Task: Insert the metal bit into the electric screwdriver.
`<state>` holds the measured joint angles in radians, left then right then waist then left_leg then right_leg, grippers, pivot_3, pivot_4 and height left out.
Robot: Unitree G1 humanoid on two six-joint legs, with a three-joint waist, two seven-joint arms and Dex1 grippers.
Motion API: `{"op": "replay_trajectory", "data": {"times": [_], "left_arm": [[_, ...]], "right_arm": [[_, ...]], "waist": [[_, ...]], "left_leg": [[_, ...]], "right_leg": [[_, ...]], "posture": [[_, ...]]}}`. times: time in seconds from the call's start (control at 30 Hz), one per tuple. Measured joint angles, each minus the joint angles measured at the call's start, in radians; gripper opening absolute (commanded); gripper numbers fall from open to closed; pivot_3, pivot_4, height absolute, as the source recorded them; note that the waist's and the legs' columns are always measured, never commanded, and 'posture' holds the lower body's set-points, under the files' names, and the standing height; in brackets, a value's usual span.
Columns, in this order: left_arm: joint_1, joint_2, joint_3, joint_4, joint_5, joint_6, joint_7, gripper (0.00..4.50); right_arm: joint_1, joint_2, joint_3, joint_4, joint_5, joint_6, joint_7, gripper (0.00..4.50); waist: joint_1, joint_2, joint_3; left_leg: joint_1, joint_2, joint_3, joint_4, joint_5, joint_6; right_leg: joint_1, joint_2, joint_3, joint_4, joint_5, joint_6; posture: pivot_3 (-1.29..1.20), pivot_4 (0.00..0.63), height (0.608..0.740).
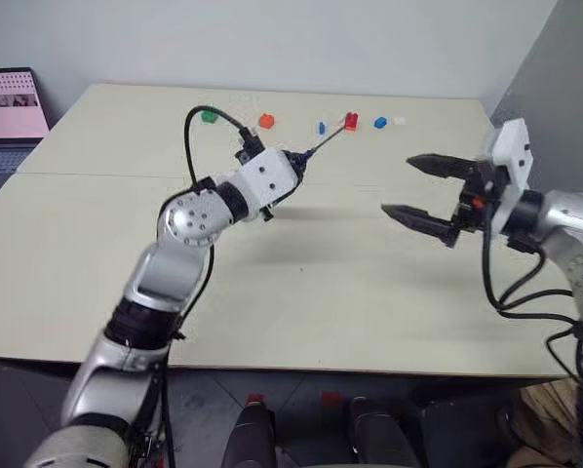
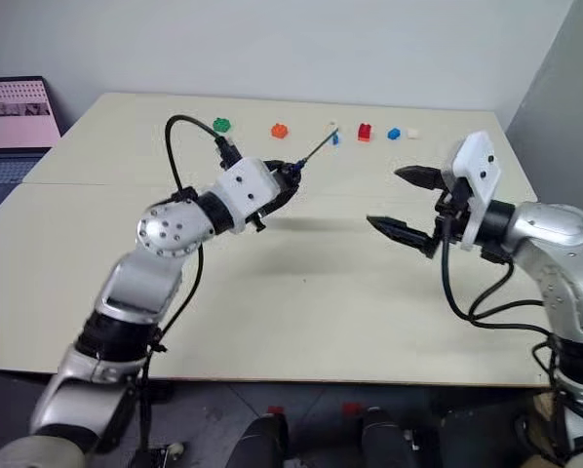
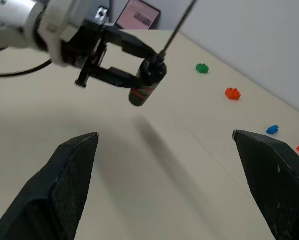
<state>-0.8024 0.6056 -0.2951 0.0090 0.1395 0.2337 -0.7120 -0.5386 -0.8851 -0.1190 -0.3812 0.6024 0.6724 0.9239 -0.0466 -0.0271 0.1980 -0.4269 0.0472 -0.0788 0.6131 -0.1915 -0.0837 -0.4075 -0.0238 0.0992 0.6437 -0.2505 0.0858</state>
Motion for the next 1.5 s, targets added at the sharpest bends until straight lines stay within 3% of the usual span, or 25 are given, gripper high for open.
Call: {"op": "replay_trajectory", "data": {"times": [0.1, 0.17, 0.33, 0.6, 0.67, 0.97, 1.03, 1.23, 1.5], "left_arm": [[-0.125, 0.038, -0.102, 0.186, 0.04, -0.064, -0.202, 1.63], [-0.152, 0.037, -0.135, 0.245, 0.056, -0.097, -0.26, 1.63], [-0.272, -0.057, -0.241, 0.491, 0.122, -0.252, -0.384, 1.63], [-0.35, -0.216, -0.29, 0.785, 0.184, -0.353, -0.466, 1.63], [-0.368, -0.236, -0.287, 0.832, 0.184, -0.354, -0.482, 2.33], [-0.407, -0.264, -0.245, 0.918, 0.167, -0.366, -0.57, 4.11], [-0.415, -0.235, -0.206, 0.881, 0.132, -0.331, -0.611, 4.48], [-0.391, -0.052, -0.035, 0.633, 0.006, -0.17, -0.686, 4.48], [-0.108, 0.181, 0.17, 0.356, -0.127, 0.045, -0.671, 4.48]], "right_arm": [[0.031, -0.12, -0.024, -0.014, 0.013, 0.001, 0.107, 4.5], [0.041, -0.144, -0.029, -0.017, 0.014, 0.0, 0.138, 4.5], [0.101, -0.217, -0.036, -0.017, 0.006, -0.017, 0.216, 4.5], [0.146, -0.28, -0.015, -0.004, -0.04, -0.041, 0.276, 4.5], [0.147, -0.284, -0.012, 0.003, -0.052, -0.042, 0.277, 4.5], [0.146, -0.284, 0.01, 0.036, -0.076, -0.053, 0.293, 4.5], [0.137, -0.283, 0.026, 0.047, -0.082, -0.059, 0.297, 4.5], [0.123, -0.272, 0.048, 0.119, -0.116, -0.096, 0.304, 4.5], [0.106, -0.242, 0.066, 0.224, -0.154, -0.156, 0.312, 4.5]], "waist": [[-0.003, 0.0, 0.0], [-0.007, 0.0, 0.0], [-0.005, 0.0, 0.0], [-0.009, 0.0, 0.0], [-0.009, 0.0, 0.0], [-0.009, 0.0, 0.0], [-0.01, 0.0, 0.0], [-0.016, 0.0, 0.001], [-0.017, 0.0, 0.001]], "left_leg": [[0.0, 0.0, 0.0, 0.0, 0.0, 0.0], [-0.001, 0.0, 0.001, 0.0, 0.0, 0.0], [-0.003, 0.0, 0.001, 0.0, 0.0, 0.0], [-0.003, 0.0, 0.001, 0.0, 0.0, 0.0], [-0.003, 0.0, 0.001, 0.0, 0.0, 0.0], [-0.003, 0.0, 0.0, 0.0, 0.0, 0.0], [-0.003, 0.0, 0.0, 0.0, 0.0, 0.0], [-0.002, 0.001, 0.0, 0.0, 0.0, 0.0], [-0.001, 0.001, 0.0, 0.002, 0.0, 0.0]], "right_leg": [[-0.001, 0.0, 0.0, 0.0, 0.0, -0.001], [-0.001, 0.0, 0.0, 0.0, 0.0, 0.0], [-0.002, 0.0, 0.0, 0.001, 0.001, 0.003], [-0.003, 0.0, 0.0, 0.001, 0.001, 0.004], [-0.003, 0.0, 0.0, 0.002, 0.001, 0.004], [-0.003, 0.0, 0.0, 0.003, 0.001, 0.004], [-0.003, 0.0, 0.0, 0.003, 0.001, 0.004], [-0.003, 0.0, 0.0, 0.005, 0.001, 0.004], [-0.003, 0.0, 0.0, 0.007, 0.001, 0.004]], "posture": [[0.0, 0.15, 0.74], [0.0, 0.15, 0.74], [0.0, 0.15, 0.74], [0.0, 0.15, 0.74], [0.0, 0.15, 0.74], [0.0, 0.15, 0.74], [0.0, 0.15, 0.74], [0.0, 0.15, 0.74], [0.0, 0.15, 0.74]]}}
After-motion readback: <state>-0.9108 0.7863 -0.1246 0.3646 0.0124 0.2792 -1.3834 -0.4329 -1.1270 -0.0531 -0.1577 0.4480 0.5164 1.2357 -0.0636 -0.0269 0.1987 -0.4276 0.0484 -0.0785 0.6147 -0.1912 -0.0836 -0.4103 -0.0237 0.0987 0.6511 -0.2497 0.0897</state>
